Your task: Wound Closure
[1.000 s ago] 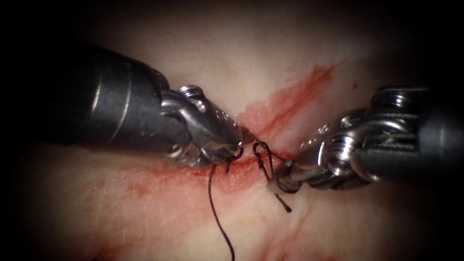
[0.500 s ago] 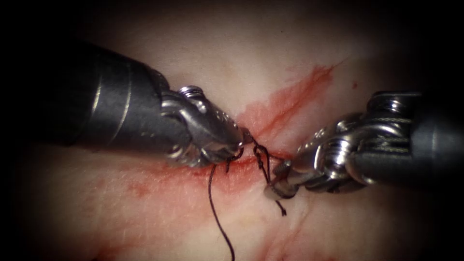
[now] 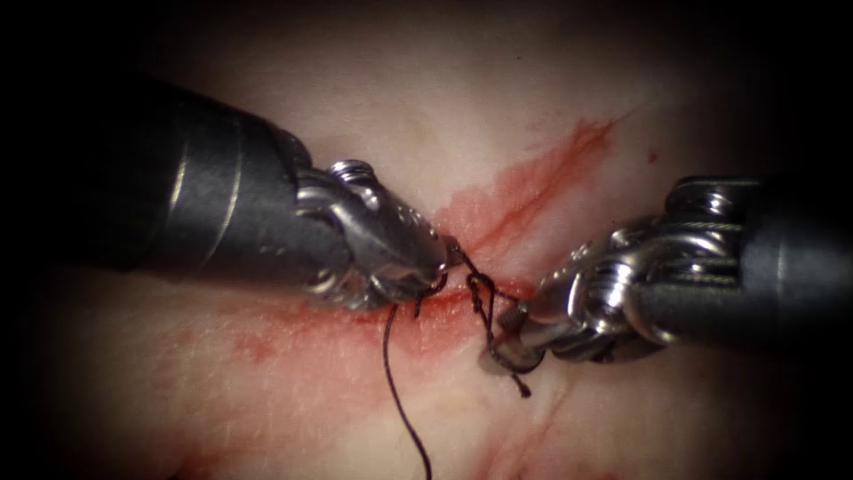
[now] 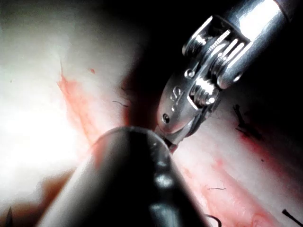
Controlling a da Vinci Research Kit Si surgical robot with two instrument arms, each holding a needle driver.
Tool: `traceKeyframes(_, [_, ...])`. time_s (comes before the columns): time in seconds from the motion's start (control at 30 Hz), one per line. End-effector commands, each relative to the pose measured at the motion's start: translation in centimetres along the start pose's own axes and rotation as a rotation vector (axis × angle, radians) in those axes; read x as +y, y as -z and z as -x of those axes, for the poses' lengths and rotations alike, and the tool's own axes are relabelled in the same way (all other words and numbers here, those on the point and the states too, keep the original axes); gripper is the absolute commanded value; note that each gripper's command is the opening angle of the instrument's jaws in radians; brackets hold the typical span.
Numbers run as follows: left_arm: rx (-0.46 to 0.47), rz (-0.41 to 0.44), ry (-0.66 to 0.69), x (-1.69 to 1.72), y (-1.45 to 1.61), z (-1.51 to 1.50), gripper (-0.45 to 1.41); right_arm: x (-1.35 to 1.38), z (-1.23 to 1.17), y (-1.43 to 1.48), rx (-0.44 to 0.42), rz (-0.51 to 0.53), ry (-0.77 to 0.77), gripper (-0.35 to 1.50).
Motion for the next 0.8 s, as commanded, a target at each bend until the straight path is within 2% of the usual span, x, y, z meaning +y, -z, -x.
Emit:
traceKeyframes(0.03, [0.001, 0.0, 0.0, 0.01, -0.06, -0.04, -0.45, -0.01, -0.09, -0.04, 0.0, 0.004, -0.011, 0.07])
traceKeyframes(0.1, [0.001, 0.0, 0.0, 0.01, -0.06, -0.04, -0.45, -0.01, -0.08, -0.04, -0.007, 0.01, -0.011, 0.02])
traceKeyframes(0.23, [0.001, 0.0, 0.001, 0.02, -0.05, -0.03, -0.45, 0.0, -0.08, -0.05, -0.016, 0.018, -0.023, -0.35])
traceKeyframes(0.43, [0.004, -0.003, -0.001, 0.02, -0.05, -0.01, -0.45, 0.02, -0.06, 0.02, -0.029, 0.026, -0.029, -0.35])
traceKeyframes(0.57, [-0.029, 0.002, -0.018, 0.04, -0.04, 0.06, -0.45, 0.06, -0.12, 0.2, -0.014, 0.032, -0.017, -0.35])
traceKeyframes(0.7, [-0.085, -0.005, -0.024, 0.07, 0.05, 0.14, -0.45, 0.14, -0.22, 0.45, 0.026, 0.053, 0.038, -0.35])
traceKeyframes(0.73, [-0.11, -0.006, -0.024, 0.09, 0.07, 0.16, -0.45, 0.16, -0.26, 0.51, 0.049, 0.054, 0.038, -0.35])
traceKeyframes(0.77, [-0.174, 0.004, -0.028, 0.16, 0.12, 0.22, -0.45, 0.2, -0.31, 0.59, 0.105, 0.062, 0.056, -0.35])
traceKeyframes(0.8, [-0.189, 0.006, -0.033, 0.18, 0.12, 0.23, -0.45, 0.22, -0.34, 0.61, 0.12, 0.052, 0.053, -0.35])
